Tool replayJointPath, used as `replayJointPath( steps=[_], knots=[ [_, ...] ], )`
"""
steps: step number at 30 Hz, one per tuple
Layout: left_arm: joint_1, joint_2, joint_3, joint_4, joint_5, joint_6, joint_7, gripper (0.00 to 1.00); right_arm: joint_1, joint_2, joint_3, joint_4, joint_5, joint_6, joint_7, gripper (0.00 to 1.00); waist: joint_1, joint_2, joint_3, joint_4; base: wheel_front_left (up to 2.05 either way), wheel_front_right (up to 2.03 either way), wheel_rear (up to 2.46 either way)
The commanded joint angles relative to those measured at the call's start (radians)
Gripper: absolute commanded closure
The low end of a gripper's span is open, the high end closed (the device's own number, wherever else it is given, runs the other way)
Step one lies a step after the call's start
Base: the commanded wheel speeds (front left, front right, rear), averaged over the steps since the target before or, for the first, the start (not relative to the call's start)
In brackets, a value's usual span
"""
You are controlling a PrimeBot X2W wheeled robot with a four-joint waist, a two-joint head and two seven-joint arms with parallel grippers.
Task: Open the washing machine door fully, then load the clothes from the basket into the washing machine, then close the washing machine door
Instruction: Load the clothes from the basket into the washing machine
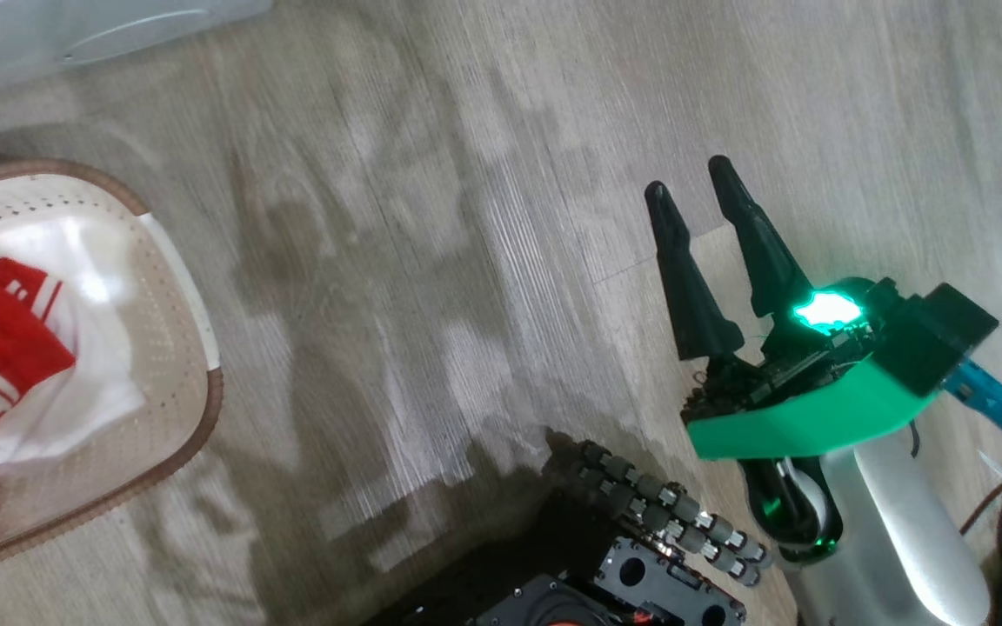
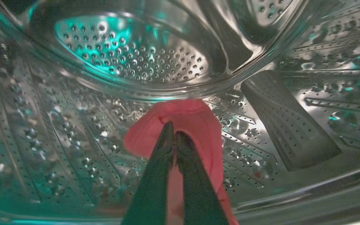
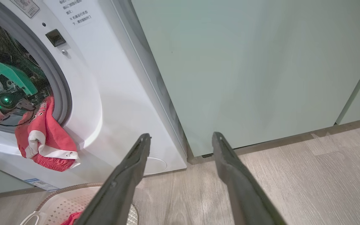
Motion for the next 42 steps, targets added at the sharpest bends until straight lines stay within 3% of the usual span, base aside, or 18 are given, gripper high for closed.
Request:
replayJointPath(
  steps=[1,10,16,23,34,42],
  knots=[
    [0.002,0.026,-0.001,-0.024,0.013,0.008,-0.016,0.00,0.006,-0.004,0.008,-0.020,-0.003,0.000,-0.009,0.00,0.0000,0.0000,-0.013,0.011,0.00,0.00,0.00],
    [0.077,-0.024,-0.029,-0.034,0.020,0.036,-0.070,0.00,0.003,-0.004,-0.017,-0.006,-0.029,0.000,-0.009,0.00,0.0000,0.0000,-0.060,0.062,0.00,0.00,0.00],
    [0.201,-0.067,-0.067,-0.120,0.040,0.072,-0.125,0.00,0.003,-0.004,-0.038,0.008,-0.057,0.000,-0.009,0.00,0.0000,0.0000,-0.106,0.117,0.00,0.00,0.00],
    [0.421,-0.115,-0.053,-0.361,0.009,0.144,-0.167,0.00,0.006,-0.004,-0.065,0.034,-0.102,0.000,-0.009,0.00,0.0000,0.0000,-0.178,0.195,0.00,0.00,0.00],
    [0.882,-0.167,0.094,-0.860,-0.095,0.292,-0.187,0.00,-0.004,-0.004,-0.113,0.082,-0.169,0.000,-0.009,0.00,0.0000,0.0000,-0.262,0.310,0.00,0.00,0.00],
    [1.110,-0.237,0.183,-1.039,-0.085,0.316,-0.188,0.00,-0.015,-0.004,-0.132,0.119,-0.198,0.000,-0.009,0.00,0.0000,0.0000,-0.304,0.372,0.00,0.00,0.00]
  ],
)
